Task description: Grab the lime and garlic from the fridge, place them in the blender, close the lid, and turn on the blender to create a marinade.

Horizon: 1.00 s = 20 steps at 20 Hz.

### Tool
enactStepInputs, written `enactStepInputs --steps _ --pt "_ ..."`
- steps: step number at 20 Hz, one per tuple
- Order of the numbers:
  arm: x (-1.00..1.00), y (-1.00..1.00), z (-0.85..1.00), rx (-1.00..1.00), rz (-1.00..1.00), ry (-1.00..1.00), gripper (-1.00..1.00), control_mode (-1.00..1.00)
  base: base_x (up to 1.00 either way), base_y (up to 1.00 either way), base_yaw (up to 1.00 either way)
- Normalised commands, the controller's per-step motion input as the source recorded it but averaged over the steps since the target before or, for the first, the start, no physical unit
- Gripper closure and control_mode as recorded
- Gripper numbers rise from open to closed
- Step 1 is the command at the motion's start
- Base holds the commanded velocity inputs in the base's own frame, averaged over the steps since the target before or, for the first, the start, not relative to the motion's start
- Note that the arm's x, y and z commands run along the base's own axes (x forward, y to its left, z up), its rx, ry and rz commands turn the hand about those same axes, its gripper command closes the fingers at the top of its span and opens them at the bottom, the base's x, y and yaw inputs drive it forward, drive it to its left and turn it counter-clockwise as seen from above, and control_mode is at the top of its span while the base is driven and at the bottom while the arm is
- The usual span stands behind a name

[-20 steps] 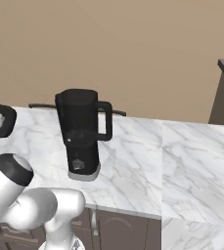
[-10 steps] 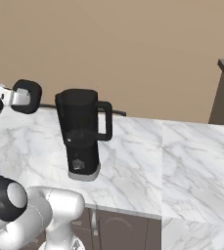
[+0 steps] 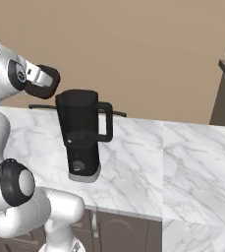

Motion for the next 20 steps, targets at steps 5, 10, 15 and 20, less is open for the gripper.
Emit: enactStepInputs --steps 5,10,15,20 --pt "0.2 -0.09 0.03 0.02 0.0 0.11 1.0 -1.0 0.0 0.0 0.0" --pt "0.13 -0.42 0.29 0.05 0.1 0.04 1.0 -1.0 0.0 0.0 0.0" --pt "0.52 -0.3 0.45 0.01 0.15 0.17 1.0 -1.0 0.0 0.0 0.0" --pt "0.24 -0.23 0.05 0.01 0.2 0.29 1.0 -1.0 0.0 0.0 0.0"
